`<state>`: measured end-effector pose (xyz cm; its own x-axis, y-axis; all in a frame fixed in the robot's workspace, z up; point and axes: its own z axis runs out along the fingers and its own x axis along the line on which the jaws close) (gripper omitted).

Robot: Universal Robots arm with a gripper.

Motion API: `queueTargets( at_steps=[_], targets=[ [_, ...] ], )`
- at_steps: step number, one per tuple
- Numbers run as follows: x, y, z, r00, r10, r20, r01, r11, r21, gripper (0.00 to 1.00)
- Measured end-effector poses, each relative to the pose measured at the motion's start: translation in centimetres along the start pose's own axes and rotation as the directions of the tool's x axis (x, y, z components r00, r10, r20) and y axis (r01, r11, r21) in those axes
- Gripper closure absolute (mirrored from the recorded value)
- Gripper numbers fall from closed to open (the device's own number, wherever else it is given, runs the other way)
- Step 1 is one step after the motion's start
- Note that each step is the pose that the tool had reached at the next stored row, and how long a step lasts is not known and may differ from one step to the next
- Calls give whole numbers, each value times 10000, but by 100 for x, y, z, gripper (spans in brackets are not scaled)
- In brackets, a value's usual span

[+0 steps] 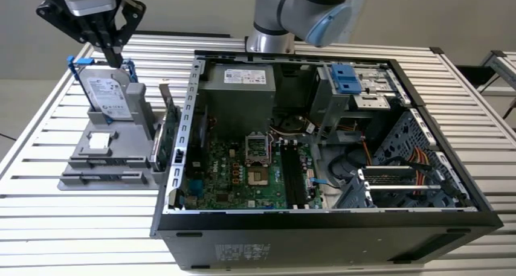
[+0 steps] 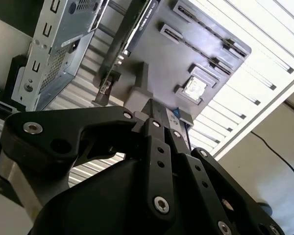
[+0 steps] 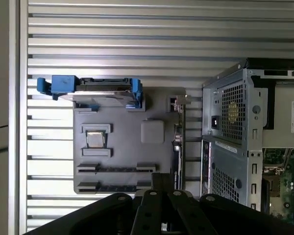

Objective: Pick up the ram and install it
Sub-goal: 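Reach for the ram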

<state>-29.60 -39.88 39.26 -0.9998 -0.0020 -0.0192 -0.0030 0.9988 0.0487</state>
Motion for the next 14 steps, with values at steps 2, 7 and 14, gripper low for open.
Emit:
queueTargets(
  at_steps=[2,7,14],
  targets=[
    [22,0,0,10000,-51,-3,51,10000,-1,100],
    [71,0,-1,10000,-81,-4,81,10000,-2,100],
    [143,1,-3,10000,-84,-4,83,10000,-2,100]
  ],
)
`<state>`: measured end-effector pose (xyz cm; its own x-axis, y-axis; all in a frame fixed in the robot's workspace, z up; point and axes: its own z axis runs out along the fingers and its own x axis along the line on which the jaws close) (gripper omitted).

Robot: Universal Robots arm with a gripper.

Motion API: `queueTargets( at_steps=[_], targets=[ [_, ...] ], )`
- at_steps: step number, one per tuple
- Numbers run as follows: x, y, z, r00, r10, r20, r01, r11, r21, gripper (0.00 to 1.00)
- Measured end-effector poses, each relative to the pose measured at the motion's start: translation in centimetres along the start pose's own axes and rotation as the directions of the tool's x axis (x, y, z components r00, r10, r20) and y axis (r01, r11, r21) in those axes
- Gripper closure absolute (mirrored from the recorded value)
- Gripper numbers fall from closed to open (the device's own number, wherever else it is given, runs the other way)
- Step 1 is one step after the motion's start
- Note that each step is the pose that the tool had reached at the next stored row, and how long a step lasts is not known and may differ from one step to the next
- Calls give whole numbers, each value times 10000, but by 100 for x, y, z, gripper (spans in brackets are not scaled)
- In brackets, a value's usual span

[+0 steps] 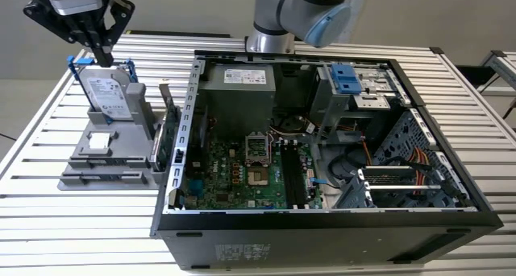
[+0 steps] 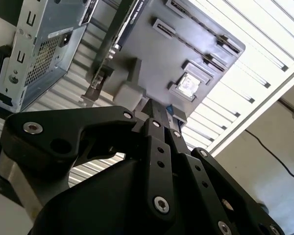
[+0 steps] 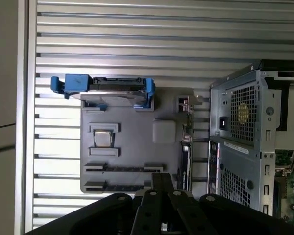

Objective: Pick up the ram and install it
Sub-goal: 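Reach for the ram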

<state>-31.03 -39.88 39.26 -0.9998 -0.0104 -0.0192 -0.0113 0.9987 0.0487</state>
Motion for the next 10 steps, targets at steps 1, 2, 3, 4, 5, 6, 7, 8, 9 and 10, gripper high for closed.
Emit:
queueTargets(
  at_steps=[1,2,3,4,5,6,7,8,9,10],
  targets=[
    [11,0,0,10000,0,0,0,10000,0,100],
    [23,0,-1,10000,0,0,0,10000,0,100],
    [35,0,-1,10000,-1,0,1,10000,0,100],
    [48,1,-1,10000,-1,0,1,10000,0,100],
    [61,0,-1,10000,-1,0,1,10000,0,100],
    [74,1,-1,10000,-1,0,1,10000,0,100],
    [89,1,-1,10000,-2,0,2,10000,0,100],
    [104,1,-2,10000,-2,-1,2,10000,0,100],
    [117,1,-2,10000,-3,0,3,10000,0,100],
    [131,1,-2,10000,-3,0,3,10000,0,100]
  ],
)
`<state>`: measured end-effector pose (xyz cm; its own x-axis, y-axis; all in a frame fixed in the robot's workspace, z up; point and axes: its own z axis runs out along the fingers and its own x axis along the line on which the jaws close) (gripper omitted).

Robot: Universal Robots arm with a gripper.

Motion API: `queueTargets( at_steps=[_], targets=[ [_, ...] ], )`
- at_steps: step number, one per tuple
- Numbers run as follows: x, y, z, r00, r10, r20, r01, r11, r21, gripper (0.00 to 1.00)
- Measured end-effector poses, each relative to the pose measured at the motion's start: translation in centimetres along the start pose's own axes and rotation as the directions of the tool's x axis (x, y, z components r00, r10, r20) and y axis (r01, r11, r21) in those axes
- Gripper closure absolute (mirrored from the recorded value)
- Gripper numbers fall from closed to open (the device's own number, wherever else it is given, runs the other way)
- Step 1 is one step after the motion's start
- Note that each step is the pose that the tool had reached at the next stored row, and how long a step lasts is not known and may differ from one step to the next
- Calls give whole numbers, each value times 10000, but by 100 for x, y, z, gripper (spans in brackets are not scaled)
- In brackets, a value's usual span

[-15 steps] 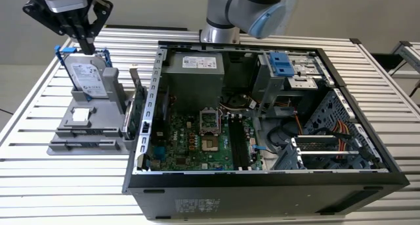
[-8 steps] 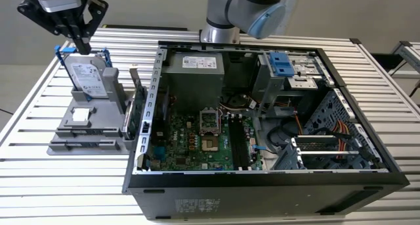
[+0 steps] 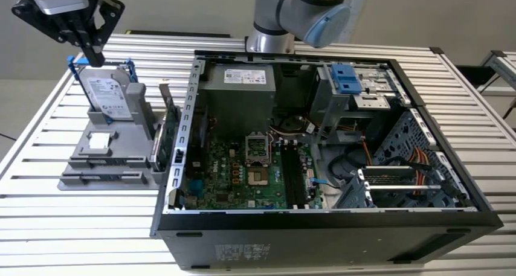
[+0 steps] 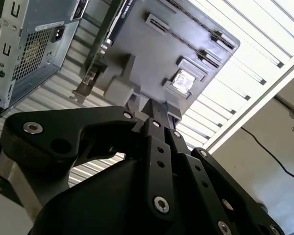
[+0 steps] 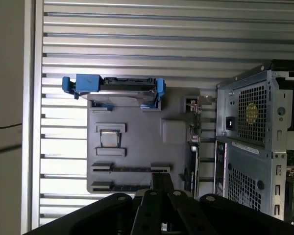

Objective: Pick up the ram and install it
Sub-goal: 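Reach for the ram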

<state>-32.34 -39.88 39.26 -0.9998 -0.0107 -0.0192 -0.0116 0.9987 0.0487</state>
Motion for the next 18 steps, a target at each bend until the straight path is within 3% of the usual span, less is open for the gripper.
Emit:
queueTargets(
  at_steps=[18],
  targets=[
    [217,3,-4,10000,-8,0,8,10000,-1,100]
  ],
)
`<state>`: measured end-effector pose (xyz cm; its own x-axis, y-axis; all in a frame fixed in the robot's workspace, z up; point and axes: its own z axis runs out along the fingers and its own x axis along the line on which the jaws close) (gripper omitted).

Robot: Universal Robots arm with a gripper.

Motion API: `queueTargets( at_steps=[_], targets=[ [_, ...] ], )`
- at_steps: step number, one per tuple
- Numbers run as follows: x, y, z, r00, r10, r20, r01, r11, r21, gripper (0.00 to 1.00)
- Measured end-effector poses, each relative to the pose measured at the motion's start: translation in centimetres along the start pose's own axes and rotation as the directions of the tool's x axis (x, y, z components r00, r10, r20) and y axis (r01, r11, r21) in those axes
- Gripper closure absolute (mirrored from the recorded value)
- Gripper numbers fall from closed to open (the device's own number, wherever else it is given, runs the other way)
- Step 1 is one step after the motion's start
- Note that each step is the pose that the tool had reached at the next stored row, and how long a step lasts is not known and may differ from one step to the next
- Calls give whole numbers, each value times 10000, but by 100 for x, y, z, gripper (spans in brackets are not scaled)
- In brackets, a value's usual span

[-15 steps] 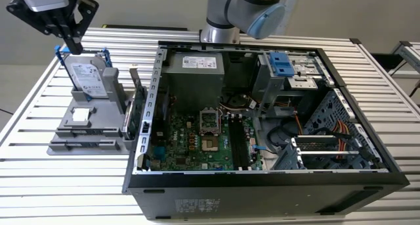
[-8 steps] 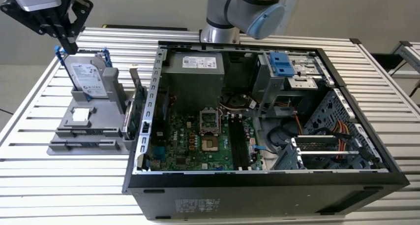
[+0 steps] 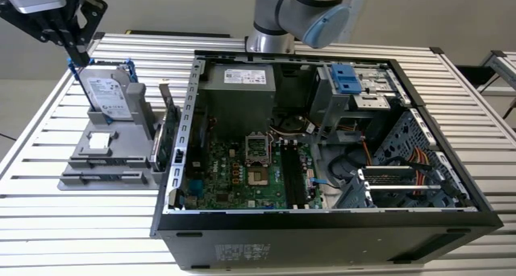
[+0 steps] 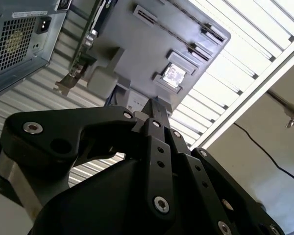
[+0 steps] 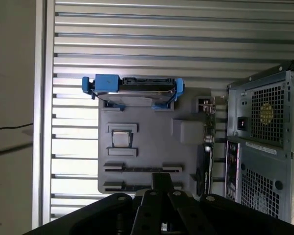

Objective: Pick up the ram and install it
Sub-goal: 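Reach for the ram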

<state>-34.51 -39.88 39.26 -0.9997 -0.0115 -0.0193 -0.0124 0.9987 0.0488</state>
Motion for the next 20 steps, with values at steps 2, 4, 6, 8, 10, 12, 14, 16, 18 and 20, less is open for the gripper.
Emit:
queueTargets(
  at_steps=[2,4,6,8,10,12,14,16,18,20],
  targets=[
    [19,0,-1,10000,-1,-1,1,10000,1,100],
    [21,0,-1,10000,-2,0,2,10000,0,100],
    [23,0,-1,10000,-1,0,1,10000,0,100],
    [24,0,0,10000,0,0,0,10000,0,100],
    [25,0,-1,10000,-1,-1,1,10000,0,100],
    [26,-10,-1,10000,0,0,0,10000,0,100],
    [25,-25,-2,10000,0,0,0,10000,0,100],
    [26,-46,-3,10000,0,-1,0,10000,1,100],
    [26,-73,-4,10000,0,-1,0,10000,0,100],
    [26,-105,-6,10000,0,-1,0,10000,-1,100]
  ],
)
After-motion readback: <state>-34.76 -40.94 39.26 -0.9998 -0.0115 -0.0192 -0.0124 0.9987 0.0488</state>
